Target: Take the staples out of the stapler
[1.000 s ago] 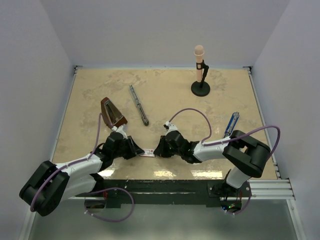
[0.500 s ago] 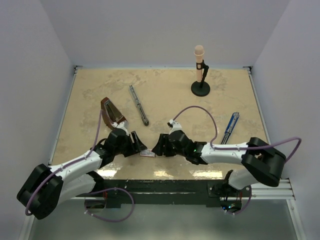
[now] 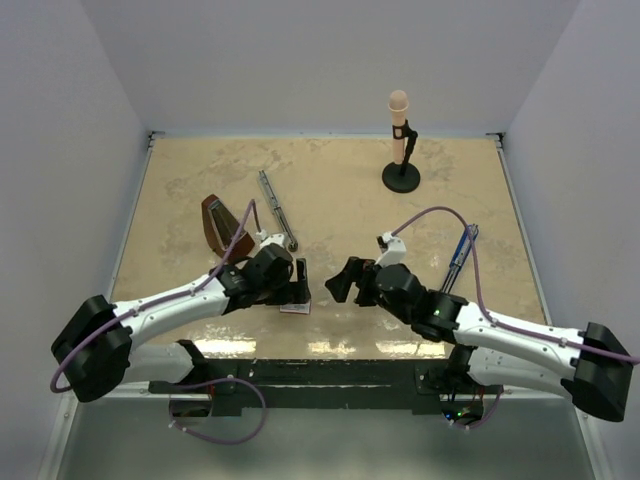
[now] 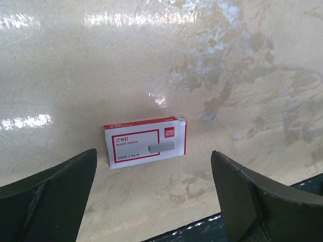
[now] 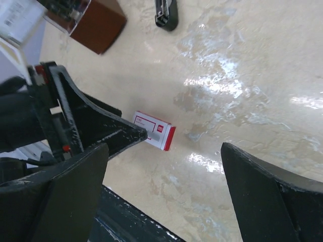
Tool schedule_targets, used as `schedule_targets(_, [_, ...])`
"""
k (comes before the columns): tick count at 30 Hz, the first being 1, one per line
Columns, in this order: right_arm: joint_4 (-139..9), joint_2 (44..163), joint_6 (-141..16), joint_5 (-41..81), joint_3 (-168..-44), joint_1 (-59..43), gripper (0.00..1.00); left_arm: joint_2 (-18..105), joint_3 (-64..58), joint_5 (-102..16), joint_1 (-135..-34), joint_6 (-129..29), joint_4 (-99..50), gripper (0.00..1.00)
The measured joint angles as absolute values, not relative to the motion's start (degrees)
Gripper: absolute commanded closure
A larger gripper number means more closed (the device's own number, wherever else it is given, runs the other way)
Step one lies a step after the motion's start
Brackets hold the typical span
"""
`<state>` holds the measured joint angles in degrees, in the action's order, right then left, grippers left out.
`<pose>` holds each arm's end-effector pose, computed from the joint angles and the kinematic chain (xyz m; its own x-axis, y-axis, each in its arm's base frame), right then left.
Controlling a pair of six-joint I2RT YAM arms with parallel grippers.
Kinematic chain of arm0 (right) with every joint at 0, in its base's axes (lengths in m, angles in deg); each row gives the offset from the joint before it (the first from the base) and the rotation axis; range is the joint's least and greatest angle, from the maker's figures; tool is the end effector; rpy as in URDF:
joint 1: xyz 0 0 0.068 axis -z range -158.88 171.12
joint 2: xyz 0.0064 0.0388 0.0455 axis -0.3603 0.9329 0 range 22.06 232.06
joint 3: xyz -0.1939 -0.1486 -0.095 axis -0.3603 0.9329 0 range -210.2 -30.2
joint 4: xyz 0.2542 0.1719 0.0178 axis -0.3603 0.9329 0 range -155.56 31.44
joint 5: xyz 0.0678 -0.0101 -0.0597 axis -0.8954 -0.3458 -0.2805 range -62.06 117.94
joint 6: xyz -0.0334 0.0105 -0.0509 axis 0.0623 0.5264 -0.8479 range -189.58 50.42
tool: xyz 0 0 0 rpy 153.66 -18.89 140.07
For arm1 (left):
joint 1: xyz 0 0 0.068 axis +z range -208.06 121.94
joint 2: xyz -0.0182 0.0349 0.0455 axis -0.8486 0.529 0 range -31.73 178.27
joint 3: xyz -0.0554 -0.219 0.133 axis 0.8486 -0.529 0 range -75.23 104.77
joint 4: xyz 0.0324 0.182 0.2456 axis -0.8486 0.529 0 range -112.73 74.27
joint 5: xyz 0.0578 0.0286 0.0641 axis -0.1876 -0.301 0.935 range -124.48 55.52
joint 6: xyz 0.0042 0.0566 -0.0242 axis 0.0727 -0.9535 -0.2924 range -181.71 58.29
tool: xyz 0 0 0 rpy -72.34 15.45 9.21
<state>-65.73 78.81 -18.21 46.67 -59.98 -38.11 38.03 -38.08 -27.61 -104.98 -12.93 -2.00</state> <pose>0.1538 0.2291 0.1920 -0.6653 0.3289 -0.6702 -0.2362 0.7589 0.6069 0.1979 -0.2036 0.1467 -0.8698 -0.1632 -0.4657 0.0337 0.9219 -0.3859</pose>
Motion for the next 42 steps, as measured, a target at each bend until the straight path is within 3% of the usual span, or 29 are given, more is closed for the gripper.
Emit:
schedule_targets(12, [-56.9,63.6,-18.2,53.9,-57.5,-38.1,0.01,48.9,-31.8,-23.0,-111.3,-15.1,3.9,0.00])
schedule_targets(26, [-55.6,63.2,-18.3,54.4,-56.5,-38.1,0.01,55.9,-28.1,-18.3,-114.0,-16.4,6.3,0.00])
schedule_targets(42, [-55.6,62.1,-18.3,54.5,-55.9,-38.1,0.01,58.1,-26.6,-15.5,-115.5,-15.0,8.2,0.13])
